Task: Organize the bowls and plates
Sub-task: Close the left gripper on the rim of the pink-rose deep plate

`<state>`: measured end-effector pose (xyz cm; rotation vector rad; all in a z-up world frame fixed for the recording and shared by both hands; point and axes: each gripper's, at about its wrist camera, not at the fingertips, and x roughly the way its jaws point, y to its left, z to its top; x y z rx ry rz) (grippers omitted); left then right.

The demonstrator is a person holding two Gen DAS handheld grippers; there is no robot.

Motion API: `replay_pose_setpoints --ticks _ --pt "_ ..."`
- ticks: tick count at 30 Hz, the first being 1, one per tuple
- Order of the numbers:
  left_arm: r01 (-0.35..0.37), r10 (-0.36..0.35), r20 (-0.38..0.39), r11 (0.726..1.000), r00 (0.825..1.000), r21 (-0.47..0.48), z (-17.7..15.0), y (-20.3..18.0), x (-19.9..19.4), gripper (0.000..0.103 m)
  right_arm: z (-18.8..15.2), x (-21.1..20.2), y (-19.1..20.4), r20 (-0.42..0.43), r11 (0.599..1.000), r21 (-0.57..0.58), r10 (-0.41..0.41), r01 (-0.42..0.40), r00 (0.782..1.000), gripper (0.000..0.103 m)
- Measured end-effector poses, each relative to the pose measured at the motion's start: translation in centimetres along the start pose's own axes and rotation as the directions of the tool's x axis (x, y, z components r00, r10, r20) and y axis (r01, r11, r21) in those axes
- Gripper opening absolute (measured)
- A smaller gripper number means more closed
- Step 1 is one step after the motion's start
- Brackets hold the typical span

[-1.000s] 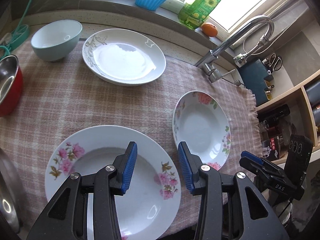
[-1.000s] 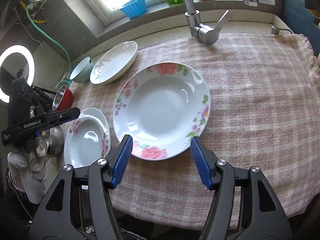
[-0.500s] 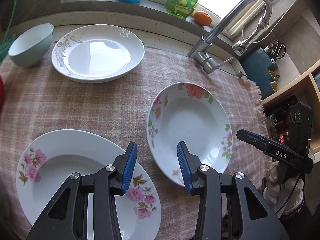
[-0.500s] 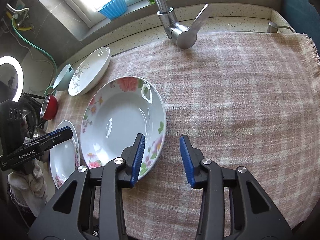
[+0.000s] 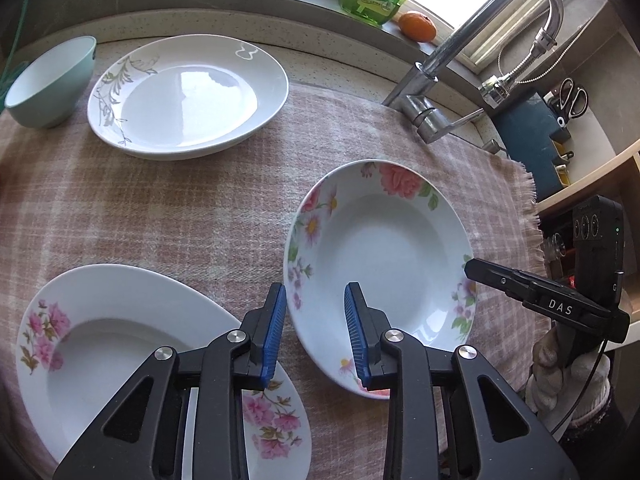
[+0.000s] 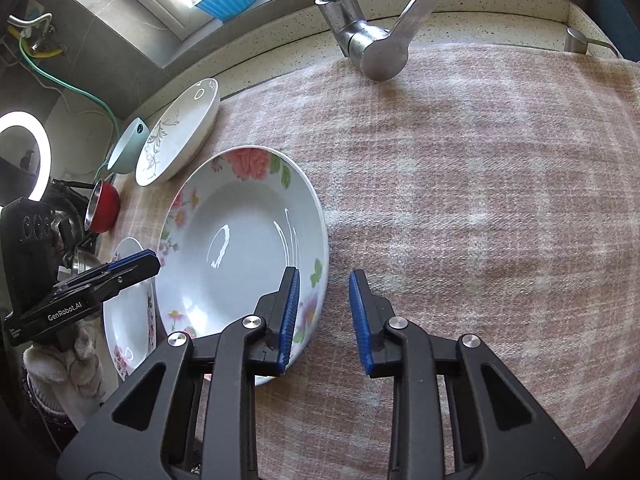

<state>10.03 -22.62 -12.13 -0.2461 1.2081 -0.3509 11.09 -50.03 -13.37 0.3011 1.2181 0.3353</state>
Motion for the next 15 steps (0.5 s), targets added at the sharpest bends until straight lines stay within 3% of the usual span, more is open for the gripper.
replay_pose_setpoints --ticks 7,15 --pt "-0.015 0.015 -0.019 1.0 1.0 -0.018 0.2 0.7 0.8 0.018 0.1 0.6 0.1 -0.019 1.0 -0.008 0.013 -0.013 1.0 0.017" --pt "-0.011 0.01 -0.028 1.0 1.0 -0.02 0.3 0.5 1.1 0.016 0.0 0.7 0.8 -0.016 0.999 -0.028 -0.015 0.014 1.0 0.013"
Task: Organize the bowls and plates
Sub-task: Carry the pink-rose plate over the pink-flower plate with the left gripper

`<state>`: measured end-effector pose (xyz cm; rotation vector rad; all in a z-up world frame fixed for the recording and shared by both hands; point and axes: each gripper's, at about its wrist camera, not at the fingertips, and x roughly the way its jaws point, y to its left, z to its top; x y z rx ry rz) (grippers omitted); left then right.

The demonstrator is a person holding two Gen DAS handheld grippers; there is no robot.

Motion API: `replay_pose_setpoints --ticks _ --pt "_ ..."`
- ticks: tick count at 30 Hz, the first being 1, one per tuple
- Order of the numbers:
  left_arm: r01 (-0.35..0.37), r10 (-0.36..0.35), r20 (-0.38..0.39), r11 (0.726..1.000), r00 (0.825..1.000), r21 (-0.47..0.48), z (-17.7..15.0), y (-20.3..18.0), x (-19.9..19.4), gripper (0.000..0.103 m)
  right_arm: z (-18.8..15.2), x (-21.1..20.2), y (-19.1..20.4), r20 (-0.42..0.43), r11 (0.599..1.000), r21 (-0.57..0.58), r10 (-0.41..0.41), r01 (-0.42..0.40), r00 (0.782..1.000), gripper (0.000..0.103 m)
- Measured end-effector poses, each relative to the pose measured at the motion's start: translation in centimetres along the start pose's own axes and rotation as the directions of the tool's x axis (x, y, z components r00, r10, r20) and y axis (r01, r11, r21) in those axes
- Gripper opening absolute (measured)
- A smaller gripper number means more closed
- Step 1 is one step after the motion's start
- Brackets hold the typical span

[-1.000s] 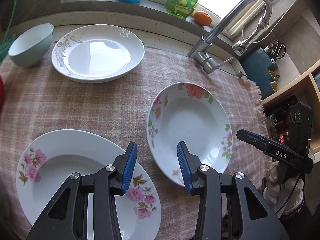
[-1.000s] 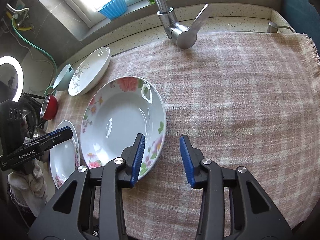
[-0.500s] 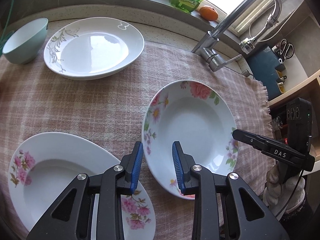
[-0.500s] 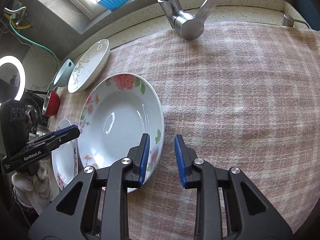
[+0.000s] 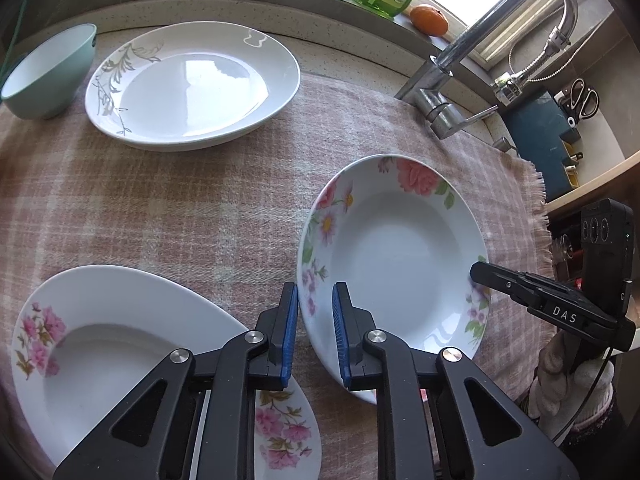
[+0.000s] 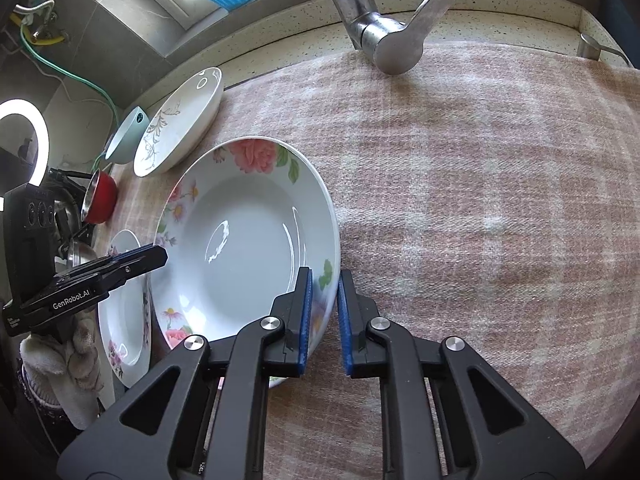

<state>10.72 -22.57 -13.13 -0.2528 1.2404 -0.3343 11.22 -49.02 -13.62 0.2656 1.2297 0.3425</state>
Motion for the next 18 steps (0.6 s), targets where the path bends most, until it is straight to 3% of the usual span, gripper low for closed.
replay_pose_setpoints --ticks 18 --pt "0.035 -0.034 0.035 0.999 0.999 -0.016 0.0 0.1 -1.9 0.016 0.2 -2.0 1.5 0.036 1.0 0.007 -0.029 0.029 0.999 0.013"
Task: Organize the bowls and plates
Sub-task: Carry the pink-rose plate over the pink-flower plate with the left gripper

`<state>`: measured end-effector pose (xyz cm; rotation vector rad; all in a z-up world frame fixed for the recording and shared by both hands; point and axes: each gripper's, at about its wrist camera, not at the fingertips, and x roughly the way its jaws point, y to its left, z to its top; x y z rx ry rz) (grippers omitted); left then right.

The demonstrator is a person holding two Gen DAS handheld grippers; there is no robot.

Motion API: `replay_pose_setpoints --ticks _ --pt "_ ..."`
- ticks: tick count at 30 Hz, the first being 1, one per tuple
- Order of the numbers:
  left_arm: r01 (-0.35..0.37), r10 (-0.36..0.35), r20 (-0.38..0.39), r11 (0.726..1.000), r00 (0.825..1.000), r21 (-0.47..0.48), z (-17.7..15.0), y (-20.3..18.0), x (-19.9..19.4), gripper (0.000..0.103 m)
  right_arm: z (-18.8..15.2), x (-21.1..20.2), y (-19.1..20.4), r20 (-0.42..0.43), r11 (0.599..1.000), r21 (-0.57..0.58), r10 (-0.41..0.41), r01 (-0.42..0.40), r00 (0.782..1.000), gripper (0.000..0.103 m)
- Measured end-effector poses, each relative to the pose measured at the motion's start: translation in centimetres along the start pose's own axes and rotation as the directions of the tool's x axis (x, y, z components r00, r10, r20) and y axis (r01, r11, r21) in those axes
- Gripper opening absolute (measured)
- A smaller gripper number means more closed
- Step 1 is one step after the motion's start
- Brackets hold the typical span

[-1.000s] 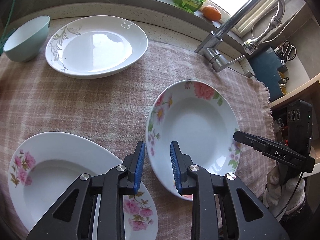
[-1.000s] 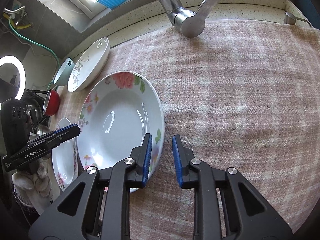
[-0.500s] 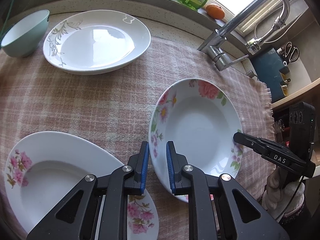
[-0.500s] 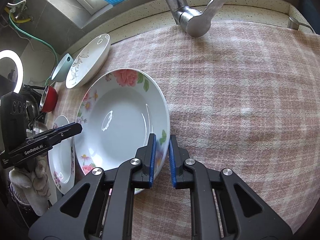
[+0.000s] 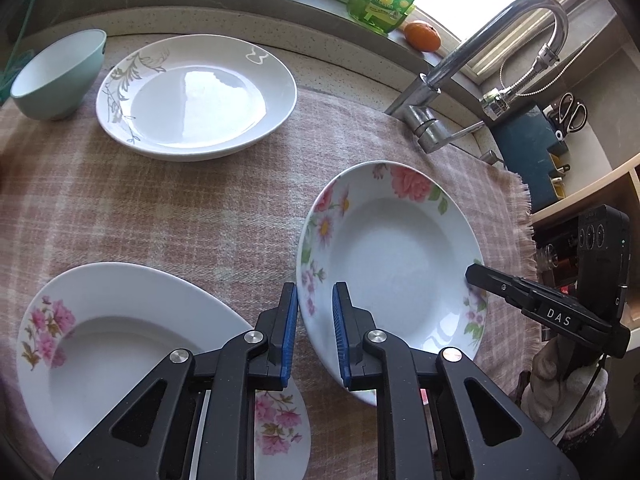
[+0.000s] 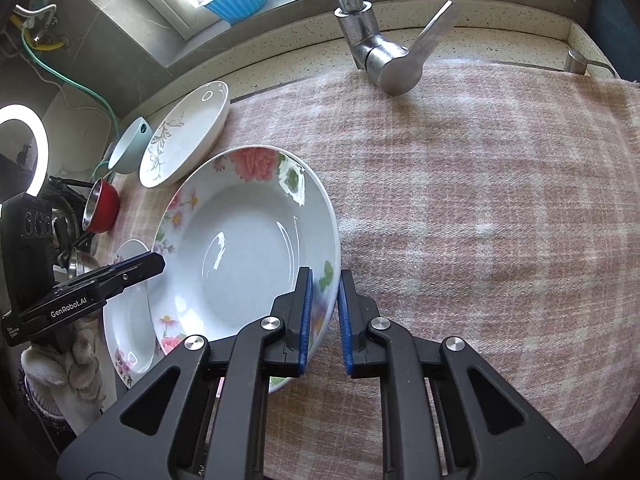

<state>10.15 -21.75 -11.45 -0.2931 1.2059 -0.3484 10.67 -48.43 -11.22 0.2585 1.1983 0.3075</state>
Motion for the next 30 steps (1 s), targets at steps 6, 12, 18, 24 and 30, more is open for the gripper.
replay_pose_setpoints --ticks 6,12,18,24,30 --pt "0.011 -0.01 0.033 1.0 0.999 -0.015 -0.5 0.7 -1.9 0.016 -0.2 -0.7 1.5 0.007 1.0 -0.014 0.016 -0.016 1.0 0.013" --pt "0.01 -0.008 0.066 0.999 0.998 -0.043 -1.6 2.3 -4.3 0.016 -0.5 -0.8 4.1 0.003 0.998 -0.044 0.044 -0.044 0.999 0.013" --pt "-0.001 0.009 0.093 0.997 0.996 -0.082 -3.2 4.5 -6.5 0.016 -0.9 -0.1 7.4 -0.019 0.994 -0.089 0.067 -0.068 0.998 0.013" --pt "-0.01 0.026 0.104 0.989 0.994 -0.145 -5.3 7.3 -8.4 0.016 -1.9 1.3 10.9 -0.057 0.986 -0.139 0.082 -0.089 0.995 0.013" --pt "-0.03 0.051 0.111 0.982 0.993 -0.185 -6.8 9.6 -9.8 0.016 -2.8 2.9 13.8 -0.099 0.979 -0.176 0.091 -0.107 0.991 0.013"
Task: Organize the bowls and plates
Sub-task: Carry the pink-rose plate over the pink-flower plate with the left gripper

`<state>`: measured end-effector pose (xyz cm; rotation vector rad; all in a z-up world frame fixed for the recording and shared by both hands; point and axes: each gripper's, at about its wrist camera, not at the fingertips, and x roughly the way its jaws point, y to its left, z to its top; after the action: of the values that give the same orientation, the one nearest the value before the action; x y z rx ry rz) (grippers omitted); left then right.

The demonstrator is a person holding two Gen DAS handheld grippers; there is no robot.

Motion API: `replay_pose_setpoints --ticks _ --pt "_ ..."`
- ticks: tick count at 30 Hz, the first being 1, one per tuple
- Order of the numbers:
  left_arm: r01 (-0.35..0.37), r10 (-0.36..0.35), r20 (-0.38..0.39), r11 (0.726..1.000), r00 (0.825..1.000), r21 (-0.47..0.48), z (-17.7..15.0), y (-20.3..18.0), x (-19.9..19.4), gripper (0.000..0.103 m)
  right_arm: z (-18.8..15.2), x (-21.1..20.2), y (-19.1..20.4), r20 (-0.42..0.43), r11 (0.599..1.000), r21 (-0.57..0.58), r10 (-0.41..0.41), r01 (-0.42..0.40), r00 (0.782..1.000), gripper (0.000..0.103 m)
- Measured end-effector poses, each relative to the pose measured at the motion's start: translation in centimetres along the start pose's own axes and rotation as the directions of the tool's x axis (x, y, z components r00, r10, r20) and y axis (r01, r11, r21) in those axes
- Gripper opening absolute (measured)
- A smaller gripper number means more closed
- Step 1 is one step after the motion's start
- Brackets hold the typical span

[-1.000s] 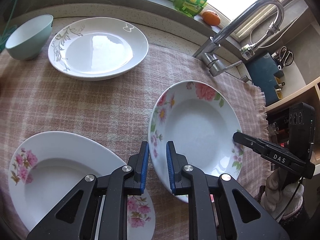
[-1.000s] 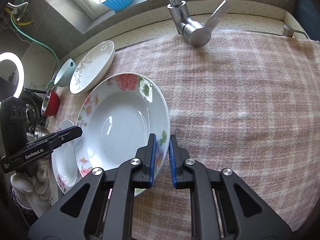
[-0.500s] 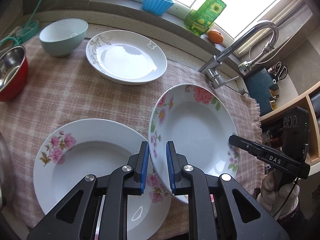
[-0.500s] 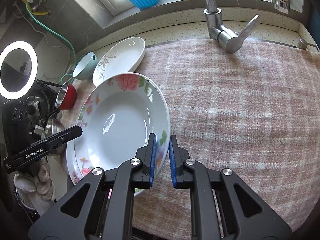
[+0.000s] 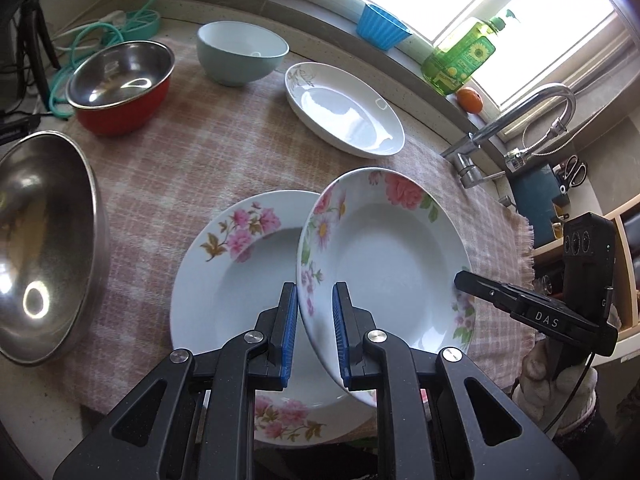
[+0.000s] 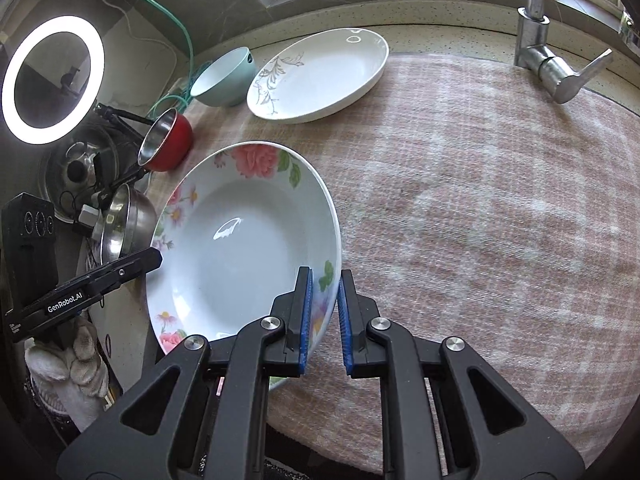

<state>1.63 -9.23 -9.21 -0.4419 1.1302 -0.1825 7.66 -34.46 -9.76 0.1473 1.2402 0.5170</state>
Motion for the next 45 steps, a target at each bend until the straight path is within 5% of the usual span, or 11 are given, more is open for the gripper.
replay_pose_setpoints --ticks 14,33,45 --pt "-0.042 0.041 -0.029 0.997 0.999 -0.06 -1.9 4.5 -0.4 0.016 -0.4 3.8 3.8 -0.072 0.997 -0.076 -0.018 0.012 0.997 0.013" --pt "-0.069 0.065 -0.065 0.995 0.996 -0.067 -2.2 5.3 0.4 0.015 -0.2 5.1 4.8 -0.087 0.994 -0.103 -0.054 0.045 0.995 0.015" --pt "-0.076 0.072 -0.078 0.996 0.994 -0.056 -2.2 5.1 0.6 0.015 -0.4 5.0 5.4 -0.078 0.988 -0.136 -0.08 0.069 0.994 0.029"
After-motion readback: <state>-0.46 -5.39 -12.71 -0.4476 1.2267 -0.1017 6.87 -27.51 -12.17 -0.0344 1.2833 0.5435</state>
